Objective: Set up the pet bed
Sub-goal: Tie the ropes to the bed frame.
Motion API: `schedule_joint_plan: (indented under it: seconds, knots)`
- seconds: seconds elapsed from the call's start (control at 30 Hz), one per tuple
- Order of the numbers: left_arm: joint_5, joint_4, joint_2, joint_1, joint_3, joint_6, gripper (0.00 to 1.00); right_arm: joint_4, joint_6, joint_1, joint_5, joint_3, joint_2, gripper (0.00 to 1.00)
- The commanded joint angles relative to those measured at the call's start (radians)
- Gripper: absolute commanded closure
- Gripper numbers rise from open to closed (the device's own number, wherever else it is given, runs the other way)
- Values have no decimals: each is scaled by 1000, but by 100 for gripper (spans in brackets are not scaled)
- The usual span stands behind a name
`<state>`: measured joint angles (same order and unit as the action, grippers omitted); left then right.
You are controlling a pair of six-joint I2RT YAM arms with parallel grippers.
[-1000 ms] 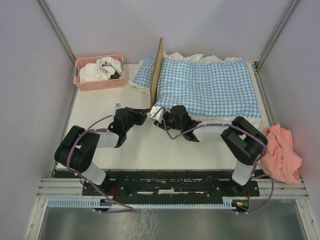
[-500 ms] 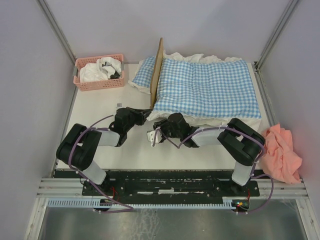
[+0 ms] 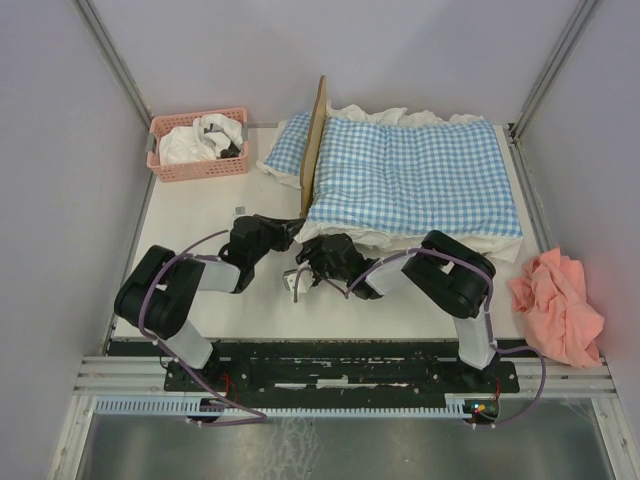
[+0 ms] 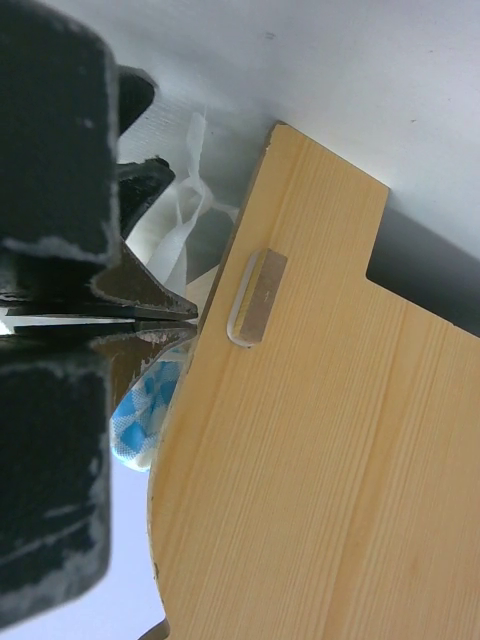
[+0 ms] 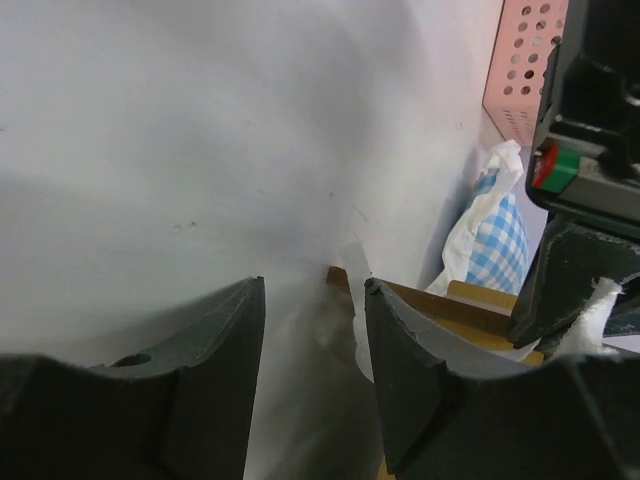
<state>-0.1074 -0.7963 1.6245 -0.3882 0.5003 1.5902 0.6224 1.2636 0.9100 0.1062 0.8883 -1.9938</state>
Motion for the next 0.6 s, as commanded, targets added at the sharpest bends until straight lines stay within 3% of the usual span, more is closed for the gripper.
schedule_joint_plan:
  seconds: [0.0, 0.43, 0.5, 0.57]
  knots:
    - [-13, -52, 2, 4, 21, 54, 97, 71, 63, 4, -53, 44, -22, 47]
    - [-13, -53, -2, 5, 14, 64, 97, -11, 147, 5, -138, 135, -92, 47]
    - [-14, -52, -6, 4, 18, 64, 97, -7, 157, 4, -145, 136, -96, 52]
    - [-14, -49, -10, 3, 21, 62, 97, -18, 167, 4, -132, 132, -89, 67]
